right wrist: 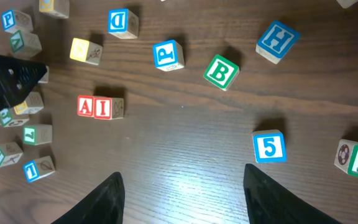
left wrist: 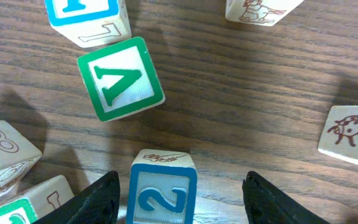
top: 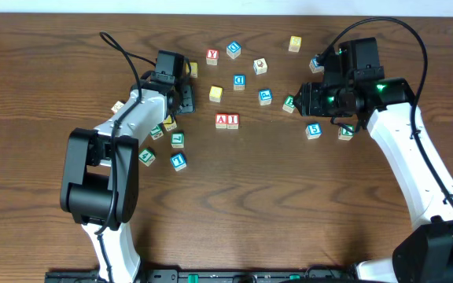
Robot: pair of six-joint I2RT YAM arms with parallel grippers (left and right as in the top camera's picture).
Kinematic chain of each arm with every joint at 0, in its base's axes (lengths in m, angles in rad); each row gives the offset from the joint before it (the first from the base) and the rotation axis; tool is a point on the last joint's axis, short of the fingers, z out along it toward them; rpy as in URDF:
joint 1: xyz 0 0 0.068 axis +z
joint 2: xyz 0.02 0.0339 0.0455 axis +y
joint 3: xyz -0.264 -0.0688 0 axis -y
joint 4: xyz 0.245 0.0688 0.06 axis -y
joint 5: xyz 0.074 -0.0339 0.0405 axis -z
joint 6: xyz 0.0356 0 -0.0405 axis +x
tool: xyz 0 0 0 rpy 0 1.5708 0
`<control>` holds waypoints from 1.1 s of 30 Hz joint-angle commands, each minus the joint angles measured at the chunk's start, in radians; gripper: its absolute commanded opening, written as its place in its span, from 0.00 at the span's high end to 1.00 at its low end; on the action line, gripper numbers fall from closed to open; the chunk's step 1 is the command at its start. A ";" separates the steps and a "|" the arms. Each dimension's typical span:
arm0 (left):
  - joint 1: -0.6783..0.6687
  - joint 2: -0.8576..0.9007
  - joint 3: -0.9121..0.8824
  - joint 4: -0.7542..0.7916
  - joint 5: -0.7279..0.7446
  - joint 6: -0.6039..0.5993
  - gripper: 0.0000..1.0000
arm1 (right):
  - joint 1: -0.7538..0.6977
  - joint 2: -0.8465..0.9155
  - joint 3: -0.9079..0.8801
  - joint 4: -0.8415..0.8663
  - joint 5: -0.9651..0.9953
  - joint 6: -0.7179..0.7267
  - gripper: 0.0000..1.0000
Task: Spell out AI2
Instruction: 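Move the left gripper over the blue '2' block, then lower the open left gripper around the blue '2' block and close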
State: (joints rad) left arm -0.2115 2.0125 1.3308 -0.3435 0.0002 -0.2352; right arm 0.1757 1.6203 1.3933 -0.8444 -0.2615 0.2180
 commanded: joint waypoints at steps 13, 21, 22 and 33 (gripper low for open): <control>-0.004 0.010 0.012 0.025 -0.047 0.005 0.37 | -0.004 -0.019 0.007 -0.027 0.001 -0.026 0.42; -0.004 0.034 0.012 0.035 -0.046 0.006 0.37 | -0.004 -0.019 0.007 -0.029 0.001 -0.033 0.42; -0.004 0.036 0.012 0.035 -0.047 0.005 0.37 | -0.004 -0.019 0.007 -0.031 0.001 -0.033 0.41; -0.004 0.039 0.012 0.040 -0.047 0.006 0.53 | -0.004 -0.019 0.007 -0.032 0.013 -0.033 0.39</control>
State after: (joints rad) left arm -0.2134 2.0407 1.3308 -0.3054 -0.0319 -0.2356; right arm 0.1757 1.6203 1.3933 -0.8726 -0.2604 0.1997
